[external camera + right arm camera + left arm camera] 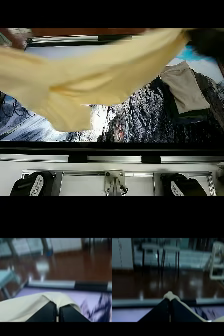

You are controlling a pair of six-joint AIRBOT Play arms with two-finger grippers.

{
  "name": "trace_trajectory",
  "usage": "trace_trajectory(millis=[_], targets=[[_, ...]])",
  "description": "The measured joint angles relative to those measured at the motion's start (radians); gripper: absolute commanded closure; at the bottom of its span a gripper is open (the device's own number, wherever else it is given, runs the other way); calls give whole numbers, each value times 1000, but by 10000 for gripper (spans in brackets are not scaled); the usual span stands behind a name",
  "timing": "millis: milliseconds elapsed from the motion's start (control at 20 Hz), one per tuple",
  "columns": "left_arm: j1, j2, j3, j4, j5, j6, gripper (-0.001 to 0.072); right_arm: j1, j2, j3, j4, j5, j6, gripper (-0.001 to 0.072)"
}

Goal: Fold the shirts.

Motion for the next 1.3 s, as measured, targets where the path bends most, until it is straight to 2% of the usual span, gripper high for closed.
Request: trace_trajectory(millis=[100,200,350,450,700,850,900,1000,1100,1300], targets=[[0,6,179,-1,50,-9,676,-2,76,134,-50,31,32,640],[0,14,286,-1,59,-64,677,-3,134,215,-84,27,79,641],[0,31,363,58,3,-115,677,-3,185,269,-164,-66,157,640],[0,31,375,156,-85,-130,676,-3,189,284,-235,-180,197,640],[0,26,217,372,-244,-147,677,-3,85,234,-437,-616,274,640],[-1,-18,19,411,-280,-150,677,-3,-19,72,-475,-723,295,640],[-1,-44,-56,408,-278,-151,677,-2,-58,9,-474,-708,303,640],[-1,-113,-181,373,-243,-151,676,-3,-154,-97,-453,-592,317,640],[-1,-196,-267,299,-175,-151,676,-3,-271,-157,-390,-420,340,640],[-24,-381,-335,123,-25,-144,676,-3,-502,-204,-149,-33,372,640]])
